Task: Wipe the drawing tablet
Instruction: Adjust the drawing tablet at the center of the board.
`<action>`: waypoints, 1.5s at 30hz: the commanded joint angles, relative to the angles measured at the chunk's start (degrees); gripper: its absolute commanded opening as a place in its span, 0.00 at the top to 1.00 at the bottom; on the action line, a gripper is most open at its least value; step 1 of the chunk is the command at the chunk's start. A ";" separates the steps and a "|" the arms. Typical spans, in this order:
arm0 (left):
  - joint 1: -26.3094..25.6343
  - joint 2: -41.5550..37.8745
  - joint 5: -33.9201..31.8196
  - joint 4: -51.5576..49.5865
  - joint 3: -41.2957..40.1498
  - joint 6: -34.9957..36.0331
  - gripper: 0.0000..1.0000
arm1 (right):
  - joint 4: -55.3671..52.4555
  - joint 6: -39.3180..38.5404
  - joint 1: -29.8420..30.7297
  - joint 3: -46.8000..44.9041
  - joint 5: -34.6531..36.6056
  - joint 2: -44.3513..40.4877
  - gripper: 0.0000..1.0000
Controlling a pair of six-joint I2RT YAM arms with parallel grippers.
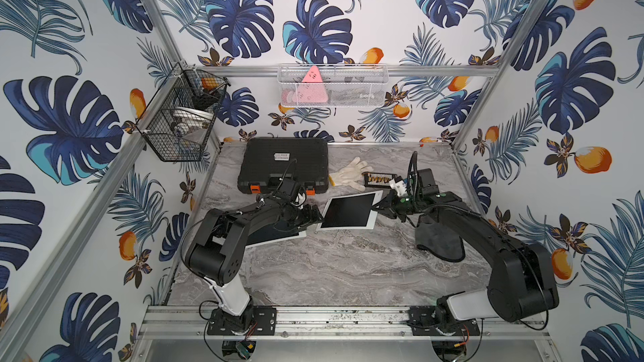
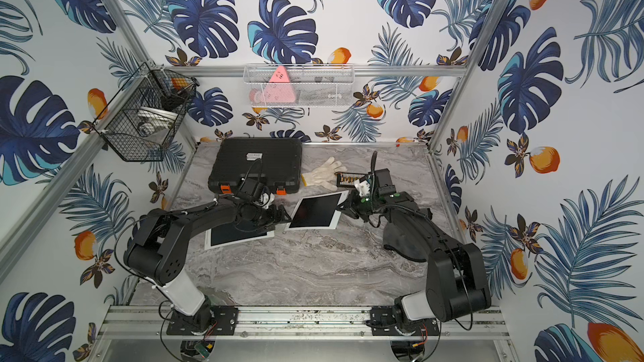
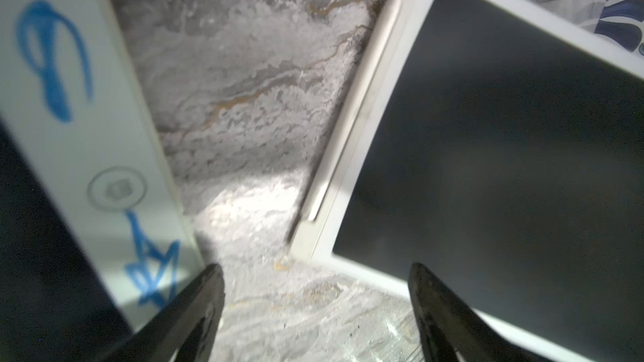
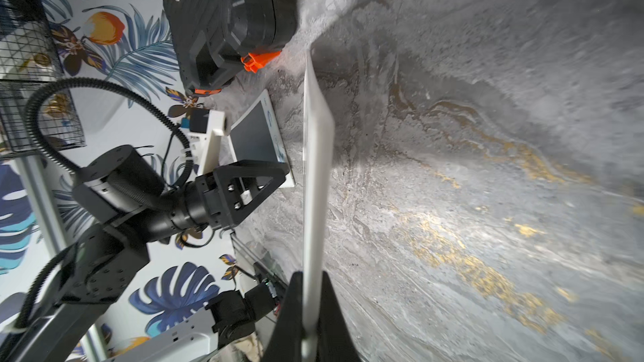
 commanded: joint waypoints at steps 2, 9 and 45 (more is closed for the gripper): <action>-1.81 -5.71 -2.51 -6.45 1.65 -3.34 0.12 | -11.94 -4.98 0.77 5.46 11.60 -3.41 1.00; -6.39 -13.57 -5.92 -10.56 1.49 -7.19 0.12 | -22.36 -6.73 1.96 11.04 25.34 -7.71 1.00; -7.21 -29.66 -15.00 -20.66 -3.63 -11.83 0.12 | -70.94 24.51 72.22 16.50 118.44 27.71 1.00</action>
